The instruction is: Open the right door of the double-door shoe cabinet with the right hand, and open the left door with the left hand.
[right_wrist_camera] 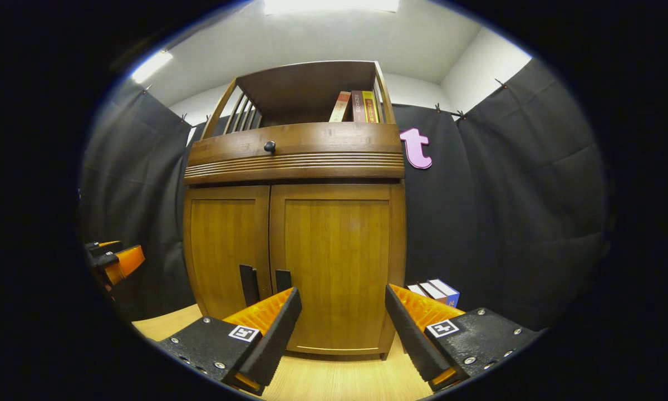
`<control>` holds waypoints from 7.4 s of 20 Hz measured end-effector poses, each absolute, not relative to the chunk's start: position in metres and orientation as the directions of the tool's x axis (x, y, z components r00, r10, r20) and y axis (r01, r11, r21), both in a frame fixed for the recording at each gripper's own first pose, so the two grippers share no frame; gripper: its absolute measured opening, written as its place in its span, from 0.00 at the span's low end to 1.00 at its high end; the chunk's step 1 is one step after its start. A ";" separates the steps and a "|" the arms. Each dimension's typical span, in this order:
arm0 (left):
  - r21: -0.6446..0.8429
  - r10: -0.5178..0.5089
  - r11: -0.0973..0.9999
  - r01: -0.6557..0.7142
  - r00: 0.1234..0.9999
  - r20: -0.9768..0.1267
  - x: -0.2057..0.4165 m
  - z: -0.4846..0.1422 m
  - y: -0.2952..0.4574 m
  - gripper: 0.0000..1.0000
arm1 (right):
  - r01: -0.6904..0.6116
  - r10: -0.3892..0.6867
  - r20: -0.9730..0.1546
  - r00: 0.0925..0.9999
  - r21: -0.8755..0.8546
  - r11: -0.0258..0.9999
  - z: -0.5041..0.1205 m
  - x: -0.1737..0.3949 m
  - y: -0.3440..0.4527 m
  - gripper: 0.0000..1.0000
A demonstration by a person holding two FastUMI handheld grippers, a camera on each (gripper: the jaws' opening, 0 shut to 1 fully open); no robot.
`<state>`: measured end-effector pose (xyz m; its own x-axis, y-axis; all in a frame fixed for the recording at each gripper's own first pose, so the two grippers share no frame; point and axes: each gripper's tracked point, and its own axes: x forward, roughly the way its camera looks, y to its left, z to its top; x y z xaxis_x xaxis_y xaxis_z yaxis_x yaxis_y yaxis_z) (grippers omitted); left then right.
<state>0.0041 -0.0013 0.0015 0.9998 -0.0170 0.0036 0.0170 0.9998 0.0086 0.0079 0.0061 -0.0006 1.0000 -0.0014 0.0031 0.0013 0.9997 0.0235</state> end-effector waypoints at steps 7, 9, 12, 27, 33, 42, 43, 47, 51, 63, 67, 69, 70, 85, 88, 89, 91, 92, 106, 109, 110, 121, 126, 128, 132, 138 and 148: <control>0.000 -0.010 1.000 0.010 1.000 0.002 0.004 0.000 0.005 0.95 | -0.019 0.019 0.001 1.000 0.030 0.999 -0.003 0.020 0.020 0.93; -0.002 -0.003 1.000 0.003 1.000 -0.002 0.001 -0.002 0.009 0.95 | -0.039 0.039 -0.001 0.999 0.027 0.999 -0.003 0.031 0.029 0.93; -0.003 0.013 1.000 -0.013 1.000 -0.005 -0.001 -0.002 0.019 0.96 | -0.056 0.057 -0.014 0.998 0.030 0.998 -0.007 0.054 0.045 0.93; 0.015 0.136 0.991 -0.136 0.991 0.021 -0.020 0.005 0.074 0.95 | -0.095 0.098 -0.133 0.986 0.028 0.995 -0.093 0.191 0.117 0.93; -0.017 0.163 0.986 -0.164 0.986 -0.016 -0.021 -0.012 0.086 0.94 | -0.058 0.049 -0.143 0.989 -0.066 0.996 -0.111 0.201 0.113 0.71; 0.015 0.175 0.984 -0.175 0.984 0.017 -0.016 -0.004 0.089 0.95 | -0.090 0.090 -0.137 0.987 0.006 0.996 -0.116 0.200 0.127 0.35; 0.015 0.163 0.986 -0.164 0.986 0.017 -0.015 -0.003 0.084 0.95 | -0.091 0.093 -0.139 0.986 0.023 0.996 -0.116 0.199 0.127 0.33; 0.010 0.118 0.993 -0.118 0.993 0.017 -0.015 -0.001 0.069 0.99 | -0.094 0.096 -0.142 0.985 0.020 0.995 -0.118 0.198 0.126 0.29; 0.002 0.094 0.996 -0.094 0.995 0.015 -0.022 0.001 0.059 0.99 | -0.106 0.111 -0.147 0.983 0.039 0.994 -0.118 0.191 0.124 0.29; -0.008 0.046 0.999 -0.046 0.999 -0.002 -0.032 0.001 0.046 0.96 | -0.139 0.147 -0.139 0.979 0.067 0.988 -0.116 0.120 0.108 0.28; -0.004 0.018 1.000 -0.018 1.000 -0.002 -0.031 0.004 0.035 0.99 | -0.149 0.160 -0.154 0.975 0.076 0.986 -0.114 0.092 0.094 0.28; -0.008 0.002 1.000 -0.002 1.000 -0.005 -0.029 0.003 0.027 0.96 | -0.143 0.155 -0.162 0.975 0.081 0.986 -0.110 0.081 0.085 0.28; -0.010 -0.007 1.000 0.007 1.000 -0.007 -0.029 0.003 0.023 0.96 | -0.140 0.152 -0.164 0.975 0.082 0.987 -0.107 0.075 0.080 0.28; -0.035 -0.173 0.984 0.173 0.985 0.000 -0.026 0.011 -0.072 0.94 | -0.003 0.012 -0.182 0.983 0.054 0.999 -0.095 -0.009 -0.026 0.11; -0.037 -0.196 0.980 0.196 0.981 -0.003 -0.031 0.012 -0.088 0.95 | 0.021 -0.011 -0.180 0.984 0.053 0.998 -0.094 -0.015 -0.046 0.17; -0.036 -0.201 0.979 0.201 0.980 -0.002 -0.032 0.012 -0.094 0.94 | 0.027 -0.017 -0.179 0.984 0.052 0.998 -0.095 -0.018 -0.052 0.15; -0.031 -0.208 0.978 0.208 0.978 -0.002 -0.035 0.011 -0.100 0.96 | 0.029 -0.019 -0.181 0.983 0.048 0.998 -0.094 -0.020 -0.060 0.13; -0.028 -0.210 0.977 0.210 0.978 -0.002 -0.036 0.011 -0.104 0.98 | 0.032 -0.023 -0.181 0.983 0.049 0.998 -0.094 -0.020 -0.064 0.13; -0.056 -0.208 0.977 0.207 0.978 -0.013 -0.038 0.004 -0.135 0.94 | -0.029 0.019 -0.204 0.979 -0.048 0.998 -0.097 -0.024 -0.128 0.06; -0.051 -0.194 0.980 0.194 0.981 -0.010 -0.039 0.004 -0.134 0.94 | -0.059 0.047 -0.205 0.978 -0.054 0.997 -0.096 -0.024 -0.136 0.06; -0.051 -0.190 0.981 0.189 0.982 -0.010 -0.039 0.005 -0.132 0.96 | -0.075 0.063 -0.201 0.978 -0.056 0.996 -0.095 -0.024 -0.138 0.06; -0.047 -0.155 0.987 0.155 0.988 -0.012 -0.046 0.005 -0.115 0.97 | -0.159 0.160 -0.157 0.974 0.023 0.987 -0.099 -0.023 -0.176 0.06; -0.059 -0.168 0.984 0.167 0.986 -0.018 -0.047 0.002 -0.117 0.95 | -0.157 0.168 -0.157 0.973 0.078 0.985 -0.109 -0.035 -0.187 0.06; -0.062 -0.175 0.983 0.173 0.984 -0.018 -0.045 0.002 -0.119 0.94 | -0.136 0.152 -0.145 0.978 0.116 0.984 -0.107 -0.052 -0.189 0.06; -0.080 -0.203 0.977 0.200 0.979 -0.029 -0.041 -0.004 -0.126 0.99 | -0.041 0.050 -0.115 0.992 0.081 0.996 -0.080 -0.086 -0.195 0.07; -0.088 -0.260 0.963 0.254 0.964 -0.060 -0.024 -0.018 -0.138 0.98 | -0.032 0.040 -0.094 0.995 0.078 0.996 -0.043 -0.124 -0.148 0.06; -0.089 -0.241 0.968 0.233 0.966 -0.092 0.010 -0.034 -0.118 0.95 | -0.031 0.042 -0.112 0.993 0.100 0.995 -0.060 -0.086 -0.075 0.29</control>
<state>0.0100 -0.1183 -0.0339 0.9662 -0.2410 -0.0920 0.2331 0.9684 -0.0889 -0.0859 -0.0748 -0.0604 0.9929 0.0418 -0.1116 -0.0306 0.9945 0.1000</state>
